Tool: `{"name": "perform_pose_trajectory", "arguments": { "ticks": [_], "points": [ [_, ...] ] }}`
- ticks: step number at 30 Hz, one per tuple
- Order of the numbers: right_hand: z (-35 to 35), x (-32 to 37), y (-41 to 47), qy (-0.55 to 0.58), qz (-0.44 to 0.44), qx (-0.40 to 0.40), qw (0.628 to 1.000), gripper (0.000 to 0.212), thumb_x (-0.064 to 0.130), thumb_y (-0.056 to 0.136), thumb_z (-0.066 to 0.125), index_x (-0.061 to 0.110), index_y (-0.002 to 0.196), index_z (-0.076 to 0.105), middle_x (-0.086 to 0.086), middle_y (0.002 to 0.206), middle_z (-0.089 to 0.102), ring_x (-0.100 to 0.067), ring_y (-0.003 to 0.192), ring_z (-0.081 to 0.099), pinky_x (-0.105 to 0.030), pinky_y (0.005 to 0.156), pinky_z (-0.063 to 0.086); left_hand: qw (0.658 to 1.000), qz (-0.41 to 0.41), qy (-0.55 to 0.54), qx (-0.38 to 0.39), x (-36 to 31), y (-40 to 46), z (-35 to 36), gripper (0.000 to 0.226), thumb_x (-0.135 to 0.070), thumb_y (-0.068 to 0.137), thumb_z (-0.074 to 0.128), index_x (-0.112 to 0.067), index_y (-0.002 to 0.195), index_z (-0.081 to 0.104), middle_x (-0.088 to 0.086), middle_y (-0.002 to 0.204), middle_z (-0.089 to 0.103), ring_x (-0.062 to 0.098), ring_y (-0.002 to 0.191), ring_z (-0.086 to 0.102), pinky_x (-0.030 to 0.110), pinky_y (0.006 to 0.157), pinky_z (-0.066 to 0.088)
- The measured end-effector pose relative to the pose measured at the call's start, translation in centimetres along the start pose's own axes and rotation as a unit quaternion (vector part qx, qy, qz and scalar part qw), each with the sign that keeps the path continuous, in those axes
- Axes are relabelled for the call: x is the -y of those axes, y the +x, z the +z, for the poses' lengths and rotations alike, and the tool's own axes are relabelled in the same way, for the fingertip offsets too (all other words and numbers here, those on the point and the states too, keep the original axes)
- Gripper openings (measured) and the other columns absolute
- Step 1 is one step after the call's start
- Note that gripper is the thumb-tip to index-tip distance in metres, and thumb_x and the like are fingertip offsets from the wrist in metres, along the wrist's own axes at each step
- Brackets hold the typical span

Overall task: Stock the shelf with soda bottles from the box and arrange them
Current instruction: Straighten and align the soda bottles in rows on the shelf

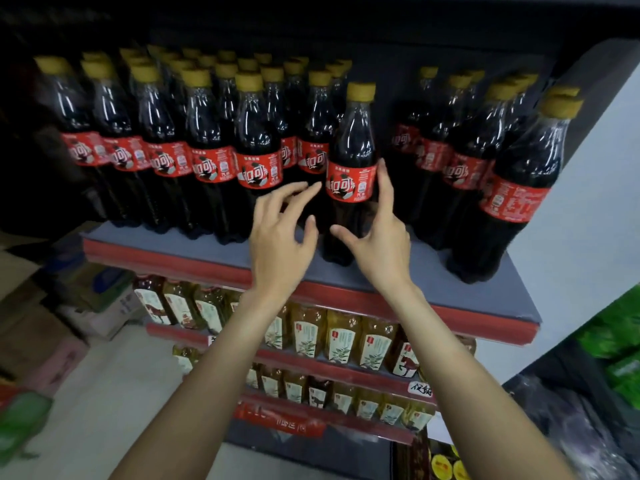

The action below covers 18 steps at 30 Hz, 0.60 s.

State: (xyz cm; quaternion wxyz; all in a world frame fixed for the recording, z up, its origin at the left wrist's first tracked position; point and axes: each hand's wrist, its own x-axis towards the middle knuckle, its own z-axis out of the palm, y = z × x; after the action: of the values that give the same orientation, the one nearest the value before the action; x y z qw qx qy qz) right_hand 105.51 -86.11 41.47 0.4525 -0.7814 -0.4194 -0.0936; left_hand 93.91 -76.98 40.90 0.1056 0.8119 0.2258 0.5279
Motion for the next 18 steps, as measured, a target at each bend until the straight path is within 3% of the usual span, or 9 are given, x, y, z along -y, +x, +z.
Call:
{"name": "perform_pose_trajectory", "arguments": {
  "ticks": [4,8,10,15,18],
  "points": [
    [1.6,1.5,0.1,-0.003,0.007,0.003,1.000,0.112,0.037,0.076,0.079,0.039,0.150,-0.006,-0.010,0.110,0.069,-0.031,0.093,0.066,-0.037,0.073,0.052,0.997,-0.033,0.011,-0.076,2.0,-1.1,-1.4,0.051,-0.003,0.084,0.063,-0.014,0.133,0.052,0.012,0.130,0.050,0.015,0.114,0.041,0.002,0.096,0.029],
    [3.2,2.9,0.1,0.005,-0.002,0.019,1.000,0.110,0.034,0.078,0.077,0.039,0.150,-0.006,-0.012,0.101,0.069,-0.033,0.089,0.065,-0.037,0.071,0.051,0.997,-0.069,-0.011,-0.026,4.2,-1.1,-1.6,0.070,-0.013,0.086,0.064,-0.017,0.147,0.029,0.011,0.143,0.035,0.006,0.121,0.033,0.037,0.091,0.051],
    [3.9,3.5,0.2,0.013,-0.005,0.030,0.999,0.108,0.031,0.080,0.075,0.038,0.150,-0.007,-0.012,0.107,0.068,-0.033,0.093,0.065,-0.037,0.073,0.050,0.997,-0.073,-0.019,0.009,4.8,-1.0,-1.6,0.074,-0.017,0.086,0.065,-0.017,0.149,0.025,0.011,0.146,0.030,0.012,0.123,0.036,0.044,0.089,0.053],
    [4.8,3.9,0.4,0.024,-0.016,0.037,0.999,0.104,0.025,0.083,0.071,0.031,0.152,-0.008,-0.008,0.127,0.061,-0.032,0.106,0.061,-0.040,0.082,0.051,0.997,-0.071,-0.026,0.018,5.3,-0.9,-1.6,0.074,-0.017,0.085,0.066,-0.015,0.149,0.027,0.011,0.146,0.029,0.016,0.123,0.038,0.038,0.091,0.051],
    [4.9,4.0,0.4,0.038,-0.027,0.042,0.998,0.103,0.022,0.085,0.070,0.028,0.152,-0.007,-0.005,0.138,0.053,-0.030,0.119,0.055,-0.041,0.088,0.049,0.997,-0.071,-0.017,-0.013,4.9,-0.8,-1.5,0.070,-0.018,0.084,0.066,-0.012,0.145,0.034,0.013,0.144,0.034,0.016,0.123,0.036,0.017,0.095,0.038]
  ]
}}
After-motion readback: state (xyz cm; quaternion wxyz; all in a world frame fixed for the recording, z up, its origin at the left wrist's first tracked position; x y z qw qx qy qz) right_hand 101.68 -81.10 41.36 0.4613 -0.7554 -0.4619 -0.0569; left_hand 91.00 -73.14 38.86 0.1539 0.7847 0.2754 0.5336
